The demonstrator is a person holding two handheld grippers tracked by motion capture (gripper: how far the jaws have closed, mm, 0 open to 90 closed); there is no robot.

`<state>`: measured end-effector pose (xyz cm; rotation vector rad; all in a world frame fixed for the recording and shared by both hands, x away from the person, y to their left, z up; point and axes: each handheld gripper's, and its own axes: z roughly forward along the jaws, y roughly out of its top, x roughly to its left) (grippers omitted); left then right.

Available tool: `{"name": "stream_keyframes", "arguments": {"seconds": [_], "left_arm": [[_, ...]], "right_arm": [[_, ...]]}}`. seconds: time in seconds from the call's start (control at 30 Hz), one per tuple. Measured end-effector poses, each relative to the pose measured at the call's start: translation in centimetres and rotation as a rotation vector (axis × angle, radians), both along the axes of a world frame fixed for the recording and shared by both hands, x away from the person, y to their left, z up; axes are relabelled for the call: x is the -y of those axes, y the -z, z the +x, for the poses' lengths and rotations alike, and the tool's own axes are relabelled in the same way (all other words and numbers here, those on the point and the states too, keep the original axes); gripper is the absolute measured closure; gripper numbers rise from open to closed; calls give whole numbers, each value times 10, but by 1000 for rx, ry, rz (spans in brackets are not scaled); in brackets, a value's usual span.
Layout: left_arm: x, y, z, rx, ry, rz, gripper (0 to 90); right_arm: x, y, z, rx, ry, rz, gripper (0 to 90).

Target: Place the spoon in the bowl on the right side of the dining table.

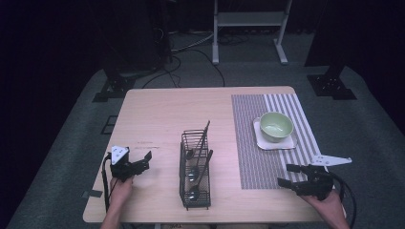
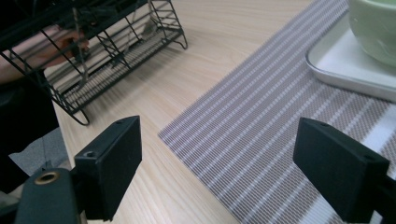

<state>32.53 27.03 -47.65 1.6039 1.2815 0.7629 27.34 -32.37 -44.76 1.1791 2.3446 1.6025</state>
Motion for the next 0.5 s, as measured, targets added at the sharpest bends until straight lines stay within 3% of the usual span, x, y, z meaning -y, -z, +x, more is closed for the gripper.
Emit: {"name": "stream_keyframes", "arguments": {"seconds": [0.33, 0.5], "left_arm": [[0, 0, 0, 0, 0, 8, 52], [2, 0, 0, -1, 3, 19, 52]], "right_arm": [[-26, -19, 12, 11, -52, 9, 144], [-45, -35, 18, 14, -104, 20, 144]]}}
